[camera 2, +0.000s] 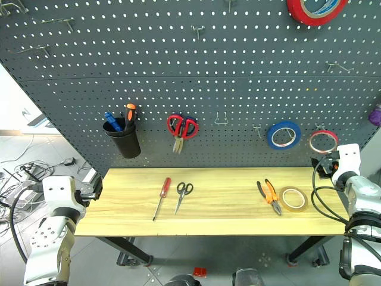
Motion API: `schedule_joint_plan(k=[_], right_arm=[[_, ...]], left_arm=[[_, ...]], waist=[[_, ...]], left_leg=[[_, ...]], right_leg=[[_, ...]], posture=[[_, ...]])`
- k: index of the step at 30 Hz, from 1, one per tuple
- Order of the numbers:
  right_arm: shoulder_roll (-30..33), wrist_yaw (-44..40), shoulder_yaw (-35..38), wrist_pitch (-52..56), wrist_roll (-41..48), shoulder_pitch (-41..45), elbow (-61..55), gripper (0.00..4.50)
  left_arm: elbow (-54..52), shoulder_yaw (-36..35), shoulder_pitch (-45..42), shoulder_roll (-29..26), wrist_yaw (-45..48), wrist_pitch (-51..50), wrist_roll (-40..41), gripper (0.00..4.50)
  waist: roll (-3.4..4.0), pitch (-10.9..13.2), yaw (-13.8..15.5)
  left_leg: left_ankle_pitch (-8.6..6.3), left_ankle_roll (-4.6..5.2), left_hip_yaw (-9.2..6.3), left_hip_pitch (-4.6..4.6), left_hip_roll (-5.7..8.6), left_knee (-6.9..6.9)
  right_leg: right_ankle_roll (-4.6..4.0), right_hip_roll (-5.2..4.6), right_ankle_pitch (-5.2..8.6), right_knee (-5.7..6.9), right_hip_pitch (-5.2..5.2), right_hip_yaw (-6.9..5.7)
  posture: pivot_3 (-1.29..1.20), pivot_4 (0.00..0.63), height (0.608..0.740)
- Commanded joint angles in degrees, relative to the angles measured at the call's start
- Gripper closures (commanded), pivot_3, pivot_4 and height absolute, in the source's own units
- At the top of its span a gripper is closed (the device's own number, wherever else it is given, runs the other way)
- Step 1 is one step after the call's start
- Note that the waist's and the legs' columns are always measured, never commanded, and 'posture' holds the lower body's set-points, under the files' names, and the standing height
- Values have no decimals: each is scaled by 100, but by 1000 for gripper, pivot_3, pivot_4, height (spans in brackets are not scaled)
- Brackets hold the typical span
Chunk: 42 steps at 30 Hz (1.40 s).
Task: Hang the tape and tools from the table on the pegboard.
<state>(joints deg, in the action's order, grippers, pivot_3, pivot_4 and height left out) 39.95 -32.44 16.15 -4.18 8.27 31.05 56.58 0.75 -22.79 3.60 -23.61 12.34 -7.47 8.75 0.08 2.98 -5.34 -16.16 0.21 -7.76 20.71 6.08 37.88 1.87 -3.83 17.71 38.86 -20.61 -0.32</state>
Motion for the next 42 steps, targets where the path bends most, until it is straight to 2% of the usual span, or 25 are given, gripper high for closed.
schedule_joint_plan(k=[1, 10, 15, 19, 26, 29, 32, 38, 42], right_arm=[[60, -11, 55, -91, 64, 119, -117, 0], [37, -231, -81, -106, 0, 44, -227, 0], [-72, -488, -174, -18, 52, -256, -746, 0], [-197, -496, -307, 212, -9, -619, -1513, 0], [-147, -972, -886, 1536, -22, -1556, -3567, 0], [-65, -1026, -1023, 1941, -37, -1791, -4208, 0], [96, -1124, -1213, 2037, -208, -1906, -4545, 0], [405, -1549, -1872, 1854, -703, -1561, -4132, 0], [440, -1884, -2491, 1386, -1239, -864, -3195, 0]], left_arm=[[-31, 48, -91, -164, 99, 179, -82, 286], [-42, 236, -43, -228, 250, 344, -278, 286], [-446, 268, -21, -152, 476, 444, -54, 286], [-765, 364, 12, -10, 332, 136, -101, 286], [-1304, 712, -213, 251, 281, -713, 102, 286], [-1500, 1027, -354, 140, 461, -993, 17, 286], [-1836, 1540, -303, -243, 994, -1399, -63, 286], [-2391, 2435, -122, -883, 2147, -1217, 19, 286], [-2564, 2875, -310, -1042, 2800, -1199, 188, 286]], waist=[[0, 0, -8], [0, 0, -44], [0, 8, -86], [14, 33, -107], [10, 208, -138], [11, 338, -154], [16, 462, -225], [-6, 741, -419], [-33, 925, -529]], left_leg=[[0, 0, 0, 0, 0, 0], [0, 0, -1, 0, 0, 0], [0, 0, -1, 2, -1, -1], [-1, 1, -1, 4, -1, -1], [-1, 2, 0, 4, -8, 0], [0, 2, 2, 8, -9, 5], [0, 3, 10, 13, -9, 4], [-7, 14, 39, 31, -19, -9], [-14, 26, 89, 35, -46, -8]], right_leg=[[0, 0, 0, 0, 0, 0], [0, 0, 0, 0, 0, 0], [0, 0, 0, -1, 0, -1], [1, -1, 0, -3, 0, 0], [2, 2, 0, -2, 0, -2], [3, 3, -1, 0, -4, -4], [7, 3, -3, -2, -12, 0], [5, 5, -4, 1, -47, 21], [1, 30, -7, 1, -68, 68]], posture=[[-193, 23, 740], [-202, 29, 740], [-224, 43, 740], [-257, 67, 740], [-313, 116, 740], [-344, 148, 740], [-368, 173, 740], [-385, 223, 740], [-379, 245, 740]])
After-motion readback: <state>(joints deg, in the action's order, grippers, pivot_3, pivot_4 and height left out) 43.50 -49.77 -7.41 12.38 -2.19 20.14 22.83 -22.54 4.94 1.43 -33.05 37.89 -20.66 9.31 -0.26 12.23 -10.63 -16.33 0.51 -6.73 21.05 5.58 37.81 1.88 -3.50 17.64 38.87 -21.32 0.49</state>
